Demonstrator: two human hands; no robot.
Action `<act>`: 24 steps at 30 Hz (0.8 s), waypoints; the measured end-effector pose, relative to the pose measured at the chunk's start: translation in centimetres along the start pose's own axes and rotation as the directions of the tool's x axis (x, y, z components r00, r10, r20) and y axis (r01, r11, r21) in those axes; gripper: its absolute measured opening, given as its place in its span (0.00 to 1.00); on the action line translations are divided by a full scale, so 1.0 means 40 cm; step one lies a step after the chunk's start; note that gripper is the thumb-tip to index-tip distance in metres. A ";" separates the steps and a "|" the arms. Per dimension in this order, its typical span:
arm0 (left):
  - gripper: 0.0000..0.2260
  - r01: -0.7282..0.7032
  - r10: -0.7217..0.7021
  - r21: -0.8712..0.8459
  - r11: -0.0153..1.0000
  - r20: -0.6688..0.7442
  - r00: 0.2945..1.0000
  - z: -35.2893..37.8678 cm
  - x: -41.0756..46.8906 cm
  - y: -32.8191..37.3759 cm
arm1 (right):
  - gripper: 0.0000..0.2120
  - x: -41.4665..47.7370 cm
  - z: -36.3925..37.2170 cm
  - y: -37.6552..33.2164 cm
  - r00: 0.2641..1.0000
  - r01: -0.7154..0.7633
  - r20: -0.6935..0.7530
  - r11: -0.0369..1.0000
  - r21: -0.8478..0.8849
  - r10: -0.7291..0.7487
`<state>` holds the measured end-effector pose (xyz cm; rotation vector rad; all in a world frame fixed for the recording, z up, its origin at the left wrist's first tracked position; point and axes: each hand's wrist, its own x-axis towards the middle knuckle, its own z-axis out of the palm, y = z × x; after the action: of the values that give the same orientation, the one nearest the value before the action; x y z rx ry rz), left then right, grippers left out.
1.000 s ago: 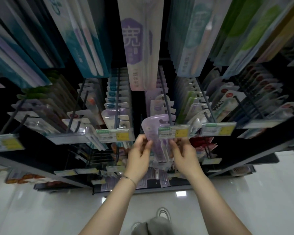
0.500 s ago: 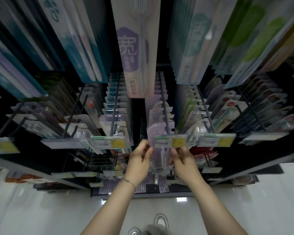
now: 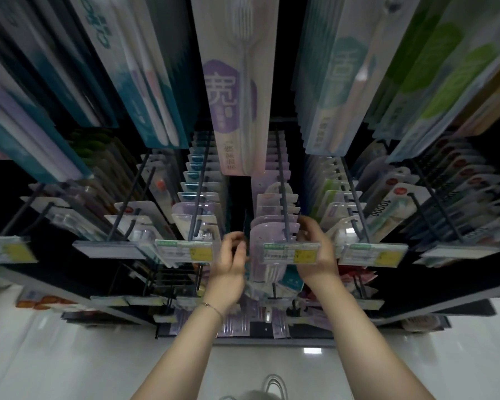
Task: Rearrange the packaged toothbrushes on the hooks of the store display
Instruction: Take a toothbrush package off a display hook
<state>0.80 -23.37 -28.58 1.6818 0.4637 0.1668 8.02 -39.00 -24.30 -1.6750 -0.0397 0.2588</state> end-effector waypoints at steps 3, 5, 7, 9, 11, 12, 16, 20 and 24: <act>0.10 -0.041 0.042 0.099 0.994 -0.002 0.999 0.006 0.024 0.009 | 0.14 0.014 0.006 -0.013 0.999 -0.025 0.044 0.996 0.084 0.021; 0.11 -0.098 0.098 0.103 0.990 0.007 0.995 0.009 0.038 0.012 | 0.11 0.024 -0.002 -0.004 0.997 0.040 0.062 0.999 -0.008 -0.040; 0.12 -0.140 0.137 0.098 0.985 0.035 0.990 0.010 0.051 0.012 | 0.08 0.030 -0.010 0.003 0.993 0.081 0.092 0.995 -0.056 -0.076; 0.13 -0.157 0.152 0.107 0.982 0.054 0.987 0.010 0.060 0.011 | 0.07 0.033 -0.014 0.006 0.990 0.101 0.110 0.992 -0.070 -0.093; 0.11 -0.161 0.157 0.110 0.981 0.047 0.987 0.010 0.067 0.015 | 0.09 0.035 -0.016 0.007 0.986 0.113 0.127 0.991 -0.065 -0.104; 0.11 -0.159 0.155 0.106 0.982 0.041 0.987 0.009 0.070 0.016 | 0.10 0.035 -0.018 0.009 0.986 0.114 0.129 0.992 -0.055 -0.106; 0.10 -0.176 0.172 0.104 0.979 0.044 0.984 0.004 0.074 0.014 | 0.11 0.043 -0.020 0.023 0.986 0.132 0.112 0.986 -0.104 -0.121; 0.13 -0.177 0.176 0.129 0.976 0.019 0.984 0.003 0.072 0.025 | 0.12 0.045 -0.023 0.038 0.987 0.147 0.083 0.980 -0.136 -0.136; 0.10 -0.223 0.225 0.193 0.956 0.009 0.974 0.007 0.066 0.014 | 0.11 0.040 -0.015 0.030 0.990 0.123 0.078 0.988 -0.092 -0.116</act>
<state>3.40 -22.65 -28.49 1.9245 0.3046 0.3072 9.56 -39.46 -25.67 -1.7518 -0.2092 0.2294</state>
